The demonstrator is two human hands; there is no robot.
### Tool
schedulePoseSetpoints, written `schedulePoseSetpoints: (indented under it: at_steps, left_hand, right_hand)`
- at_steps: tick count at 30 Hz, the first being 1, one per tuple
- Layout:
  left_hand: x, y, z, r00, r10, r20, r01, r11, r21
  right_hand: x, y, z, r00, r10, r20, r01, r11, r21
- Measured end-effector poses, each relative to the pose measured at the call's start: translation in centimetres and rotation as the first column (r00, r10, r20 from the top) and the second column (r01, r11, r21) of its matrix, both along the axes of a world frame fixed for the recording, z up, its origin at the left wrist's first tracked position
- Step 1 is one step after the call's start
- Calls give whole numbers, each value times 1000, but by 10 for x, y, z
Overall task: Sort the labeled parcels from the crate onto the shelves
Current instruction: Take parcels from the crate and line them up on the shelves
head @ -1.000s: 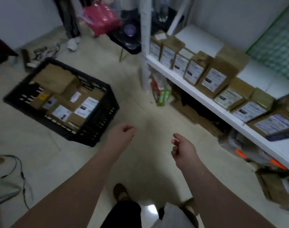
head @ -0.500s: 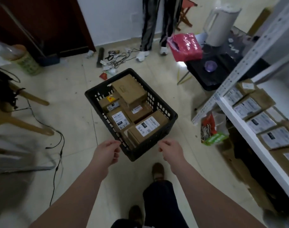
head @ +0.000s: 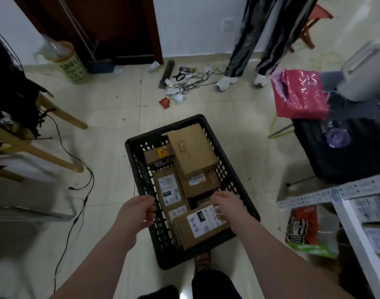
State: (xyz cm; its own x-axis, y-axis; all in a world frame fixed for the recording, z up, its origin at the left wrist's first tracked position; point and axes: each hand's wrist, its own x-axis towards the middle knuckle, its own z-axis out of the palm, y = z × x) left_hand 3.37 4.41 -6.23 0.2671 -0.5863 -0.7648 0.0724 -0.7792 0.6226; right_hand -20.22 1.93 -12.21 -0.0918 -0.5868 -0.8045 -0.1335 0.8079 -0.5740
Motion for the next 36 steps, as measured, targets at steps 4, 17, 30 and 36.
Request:
schedulePoseSetpoints:
  at_steps: [4, 17, 30, 36]
  left_hand:
    - [-10, -28, -6, 999, 27, -38, -26, 999, 20]
    - [6, -144, -74, 972, -210, -103, 227, 954, 195]
    - [16, -255, -177, 752, -595, -283, 658, 704, 268]
    - [32, -253, -180, 813, -470, -345, 572, 758, 314]
  right_hand:
    - [-14, -42, -7, 999, -39, 34, 38, 999, 37]
    - [7, -132, -58, 977, 110, -181, -123, 991, -60]
    - [53, -180, -124, 860, 19, -509, -5, 1000, 29]
    - [64, -153, -106, 901, -369, -228, 405, 905, 133]
